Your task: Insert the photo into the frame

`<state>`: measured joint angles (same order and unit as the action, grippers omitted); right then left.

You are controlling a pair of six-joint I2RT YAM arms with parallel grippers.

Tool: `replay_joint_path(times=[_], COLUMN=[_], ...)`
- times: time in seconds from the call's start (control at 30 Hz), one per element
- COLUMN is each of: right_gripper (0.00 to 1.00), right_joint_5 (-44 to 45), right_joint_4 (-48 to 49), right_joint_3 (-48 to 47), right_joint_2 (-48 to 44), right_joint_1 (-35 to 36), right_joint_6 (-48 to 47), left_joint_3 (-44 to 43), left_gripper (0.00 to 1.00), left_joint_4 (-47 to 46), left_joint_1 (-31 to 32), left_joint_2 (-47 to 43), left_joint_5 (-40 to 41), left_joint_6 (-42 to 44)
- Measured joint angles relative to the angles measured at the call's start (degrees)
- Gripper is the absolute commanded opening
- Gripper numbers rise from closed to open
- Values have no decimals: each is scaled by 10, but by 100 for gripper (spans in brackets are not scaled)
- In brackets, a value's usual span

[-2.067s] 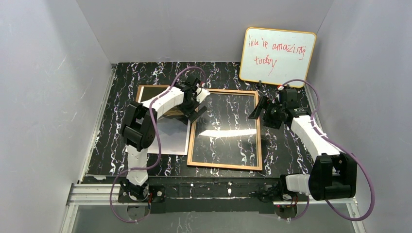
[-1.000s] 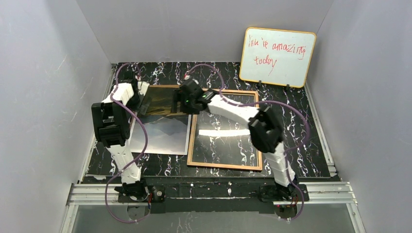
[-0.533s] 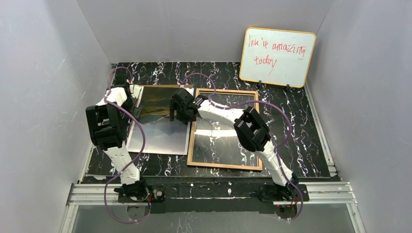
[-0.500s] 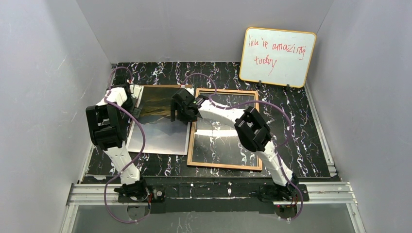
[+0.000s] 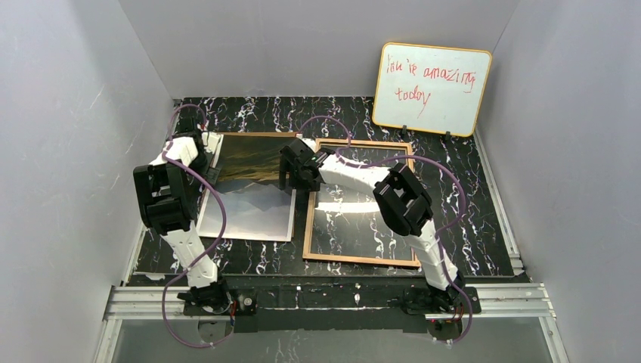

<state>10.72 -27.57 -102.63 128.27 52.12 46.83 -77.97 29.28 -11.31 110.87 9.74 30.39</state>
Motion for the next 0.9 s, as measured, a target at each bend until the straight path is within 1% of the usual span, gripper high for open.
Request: replay_joint_path(times=[0.13,0.3,0.47,0.63,0.9], right_gripper=[83,79,76,76,76], right_joint_5=[-20,-62,-83,-80,-54], right_joint_4=[-2,24,16,-3,-54], right_joint_3=[-11,-27,-59,-86,-144], right_joint_2=[9,24,43,56,83], right_joint_1=[-1,-1,-4,1,20], right_joint_6=[3,13,12,2,-37], left_joint_3=[-6,-9,-13,-13,-7], left_gripper=[98,98,97,95,94], left_joint_4=[7,12,9,6,-4], left_joint_1=[-2,-8,-12,-14,-10], left_joint_2=[0,1,9,10,10], left_joint_5=[-5,-16,-15,-14,-2], left_joint_6=[0,1,3,10,24])
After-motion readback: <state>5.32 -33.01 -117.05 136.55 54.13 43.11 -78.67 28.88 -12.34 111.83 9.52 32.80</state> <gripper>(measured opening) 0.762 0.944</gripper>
